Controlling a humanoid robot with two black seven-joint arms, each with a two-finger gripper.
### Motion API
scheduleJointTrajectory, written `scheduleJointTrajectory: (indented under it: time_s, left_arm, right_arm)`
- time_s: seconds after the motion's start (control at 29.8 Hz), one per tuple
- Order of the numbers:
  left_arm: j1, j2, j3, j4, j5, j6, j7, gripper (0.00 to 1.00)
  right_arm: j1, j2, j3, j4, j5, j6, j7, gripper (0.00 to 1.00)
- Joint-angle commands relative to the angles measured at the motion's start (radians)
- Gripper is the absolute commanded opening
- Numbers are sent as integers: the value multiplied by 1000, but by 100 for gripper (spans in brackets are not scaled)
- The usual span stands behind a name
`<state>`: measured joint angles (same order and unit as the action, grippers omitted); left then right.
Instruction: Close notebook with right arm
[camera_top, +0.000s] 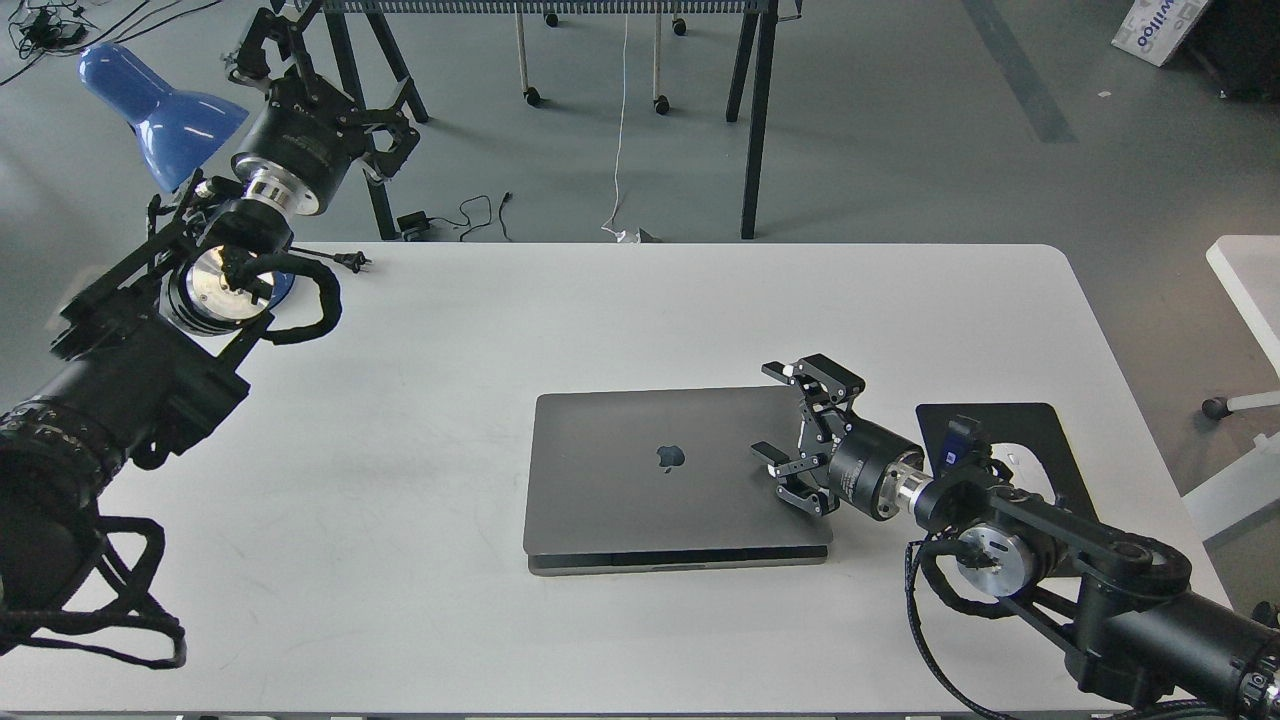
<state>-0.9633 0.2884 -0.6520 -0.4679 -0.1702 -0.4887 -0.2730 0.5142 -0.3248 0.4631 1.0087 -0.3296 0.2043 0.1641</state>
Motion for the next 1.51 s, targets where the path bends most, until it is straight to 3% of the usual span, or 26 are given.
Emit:
scheduleJointTrajectory:
  time_s: [0.0, 0.74, 1.21, 1.48]
  left_arm:
    - [0, 0, 0, 0, 0, 0, 0, 100]
    - [0, 0, 0, 0, 0, 0, -2, 100]
    - [0, 0, 0, 0, 0, 0, -2, 100]
    - [0, 0, 0, 0, 0, 0, -2, 100]
  right_arm:
    - [-2, 1, -9, -22, -9, 0, 0, 100]
    - [20, -31, -26, 42, -6, -5, 14, 100]
    - [82, -72, 526, 57, -3, 43, 8, 100]
    - [224, -16, 687, -197, 66, 50, 2, 100]
